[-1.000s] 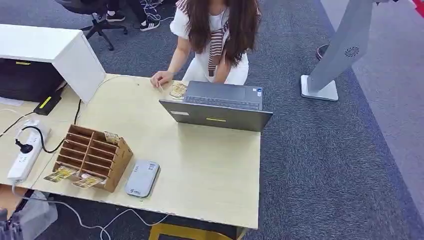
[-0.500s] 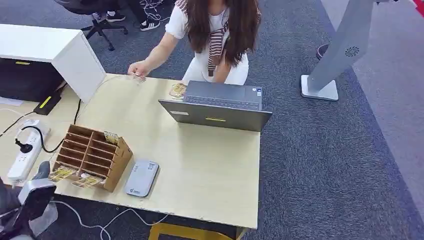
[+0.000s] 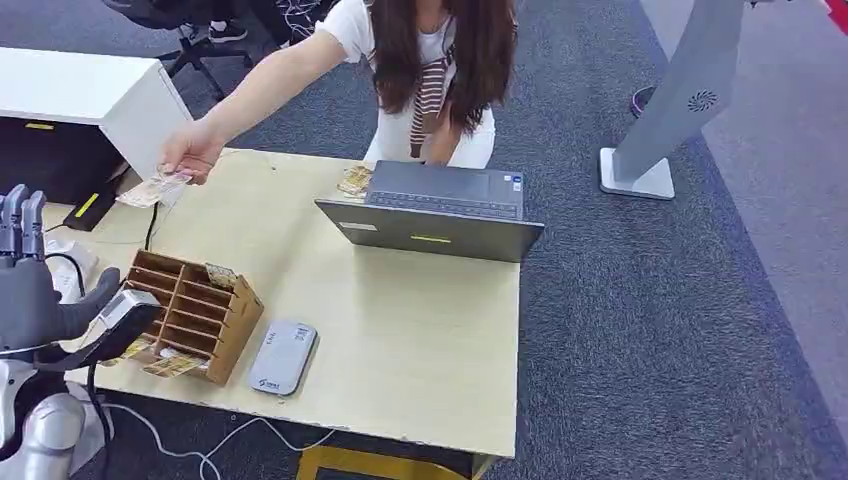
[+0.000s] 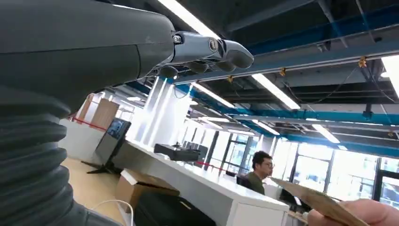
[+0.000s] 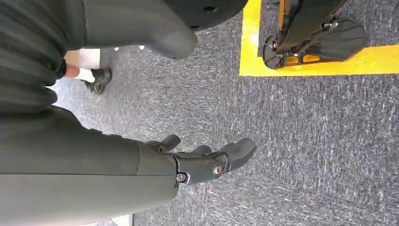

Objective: Pass the card to the sensor for recognition and then transmit it.

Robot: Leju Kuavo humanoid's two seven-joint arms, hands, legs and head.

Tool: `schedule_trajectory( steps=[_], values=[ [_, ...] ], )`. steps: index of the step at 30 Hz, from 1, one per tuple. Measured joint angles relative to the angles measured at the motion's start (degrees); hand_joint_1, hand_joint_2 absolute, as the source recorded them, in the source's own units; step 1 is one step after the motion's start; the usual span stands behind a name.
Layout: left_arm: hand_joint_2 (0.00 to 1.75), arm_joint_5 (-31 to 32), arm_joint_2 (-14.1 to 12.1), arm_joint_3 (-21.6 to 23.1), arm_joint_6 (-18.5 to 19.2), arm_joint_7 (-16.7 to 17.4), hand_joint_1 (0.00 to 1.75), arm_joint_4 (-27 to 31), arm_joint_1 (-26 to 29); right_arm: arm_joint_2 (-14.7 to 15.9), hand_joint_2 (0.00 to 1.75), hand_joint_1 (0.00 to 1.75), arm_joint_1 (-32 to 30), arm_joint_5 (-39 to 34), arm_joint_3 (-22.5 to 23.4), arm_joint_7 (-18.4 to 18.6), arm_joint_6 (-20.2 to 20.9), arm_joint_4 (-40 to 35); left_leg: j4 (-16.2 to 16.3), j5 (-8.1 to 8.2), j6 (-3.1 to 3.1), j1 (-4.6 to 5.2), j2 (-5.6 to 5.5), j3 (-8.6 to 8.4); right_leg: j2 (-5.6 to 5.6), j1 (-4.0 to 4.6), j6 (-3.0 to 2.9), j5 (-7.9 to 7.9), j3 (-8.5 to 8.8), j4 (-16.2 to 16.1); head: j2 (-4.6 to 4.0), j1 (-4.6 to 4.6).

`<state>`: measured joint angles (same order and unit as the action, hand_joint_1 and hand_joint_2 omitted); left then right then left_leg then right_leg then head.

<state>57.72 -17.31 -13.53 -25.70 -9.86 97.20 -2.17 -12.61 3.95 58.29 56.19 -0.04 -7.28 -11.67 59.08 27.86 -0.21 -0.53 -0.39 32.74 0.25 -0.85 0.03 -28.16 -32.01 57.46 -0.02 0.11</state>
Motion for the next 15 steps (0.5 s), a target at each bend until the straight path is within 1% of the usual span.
schedule_trajectory(
  steps=[2, 4, 8, 10, 12, 13, 15],
  values=[
    [1.75, 0.3, -0.2, 0.1, 0.0, 0.2, 0.0, -0.3, -0.1, 0.0, 1.75, 0.0, 0.0, 0.0, 0.0, 0.0, 0.0, 0.0, 0.0, 0.0, 0.0, 0.0, 0.01, 0.0, 0.0, 0.0, 0.0, 0.0, -0.01, 0.0, 0.02, 0.0],
    [1.75, 3.2, -0.8, 0.4, 0.0, 2.2, 0.0, -1.0, -0.9, 0.0, 1.75, 0.0, 0.0, 0.5, -0.2, 0.1, 0.1, 0.0, 0.0, -0.01, 0.0, -0.02, 0.0, 0.0, 0.01, 0.0, 0.0, 0.0, -0.05, 0.0, 0.02, 0.0],
    [1.75, 7.0, -2.8, 1.6, 0.1, 4.0, 0.0, -4.5, -5.0, 0.0, 1.75, 0.0, 0.1, 1.1, -0.8, 0.3, 0.5, 0.0, 0.0, -0.03, -0.02, -0.05, 0.0, -0.01, 0.0, 0.01, -0.05, 0.04, -0.04, 0.0, 0.02, 0.0],
    [1.75, 11.3, -3.0, 3.7, 3.0, 6.8, 0.0, -5.4, -7.7, 0.0, 1.75, 0.0, 0.0, 0.9, -0.8, 0.4, 0.5, 0.0, 0.0, -0.07, -0.03, -0.05, 0.01, 0.01, 0.0, 0.01, -0.05, 0.08, -0.04, 0.0, 0.02, 0.0],
    [1.75, 13.3, -3.0, 5.4, 4.5, 8.3, 0.0, -5.5, -8.9, 0.0, 1.75, 0.0, 0.1, 0.9, -0.8, 0.4, 0.6, 0.0, 0.0, -0.07, -0.03, -0.05, 0.0, 0.01, 0.01, 0.01, -0.03, 0.09, -0.05, 0.0, 0.02, 0.0],
    [1.75, 14.8, -2.9, 7.2, 5.5, 9.6, 0.0, -6.0, -10.5, 0.0, 1.75, 0.0, 0.1, 0.9, -0.8, 0.4, 0.9, 0.0, 0.0, -0.07, -0.02, -0.04, 0.0, 0.02, 0.01, 0.02, -0.03, 0.09, -0.04, 0.0, 0.02, 0.0],
    [1.75, 15.8, -2.9, 8.8, 6.1, 10.3, 0.0, -6.5, -11.8, 0.0, 1.75, 0.0, 0.1, 1.0, -0.8, 0.4, 1.0, 0.0, 0.0, -0.07, -0.02, -0.01, 0.01, 0.02, 0.03, 0.01, -0.03, 0.09, -0.04, 0.0, 0.02, 0.0]
  ],
)
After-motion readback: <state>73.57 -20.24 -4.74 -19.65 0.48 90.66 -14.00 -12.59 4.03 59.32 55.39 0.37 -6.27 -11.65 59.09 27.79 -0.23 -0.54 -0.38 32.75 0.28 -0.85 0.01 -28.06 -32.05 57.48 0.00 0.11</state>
